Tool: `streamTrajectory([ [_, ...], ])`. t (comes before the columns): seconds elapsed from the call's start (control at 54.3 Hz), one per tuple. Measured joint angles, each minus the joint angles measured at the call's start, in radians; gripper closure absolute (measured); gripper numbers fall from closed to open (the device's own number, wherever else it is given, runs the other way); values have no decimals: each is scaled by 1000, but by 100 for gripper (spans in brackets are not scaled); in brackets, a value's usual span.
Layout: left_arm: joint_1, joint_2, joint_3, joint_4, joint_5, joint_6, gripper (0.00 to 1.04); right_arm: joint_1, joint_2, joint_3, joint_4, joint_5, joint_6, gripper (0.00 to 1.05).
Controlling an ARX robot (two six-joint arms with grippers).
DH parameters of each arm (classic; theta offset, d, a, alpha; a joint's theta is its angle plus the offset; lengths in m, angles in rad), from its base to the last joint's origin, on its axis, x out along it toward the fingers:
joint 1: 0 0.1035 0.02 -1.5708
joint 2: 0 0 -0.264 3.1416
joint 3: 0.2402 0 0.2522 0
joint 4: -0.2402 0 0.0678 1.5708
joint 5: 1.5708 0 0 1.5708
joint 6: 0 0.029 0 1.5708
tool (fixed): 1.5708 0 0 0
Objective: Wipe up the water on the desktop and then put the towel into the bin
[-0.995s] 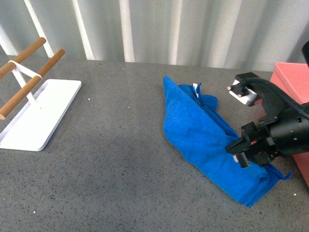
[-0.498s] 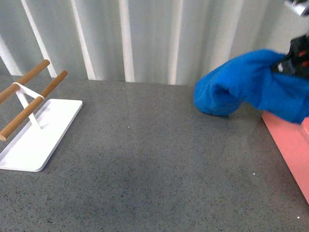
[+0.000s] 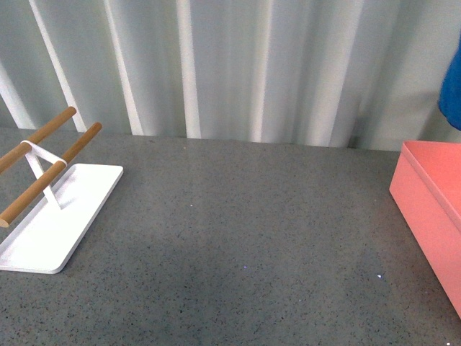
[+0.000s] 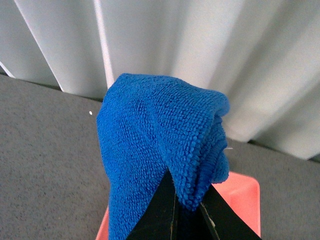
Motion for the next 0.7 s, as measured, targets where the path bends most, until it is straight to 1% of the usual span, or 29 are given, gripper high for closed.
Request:
streamTrajectory([
  [0.166,0,0,0,0,0,0,7,-47,55,-40,-25,1,9,101],
  [0.332,0,0,0,0,0,0,7,-60,116,-127,-32,-3,-24,101],
  [0.442,0,0,0,0,0,0,7,-66,169,-156,-45,13,-30,101],
  [0.7,0,0,0,0,0,0,7,-92,330,-185,-54,137,59,101],
])
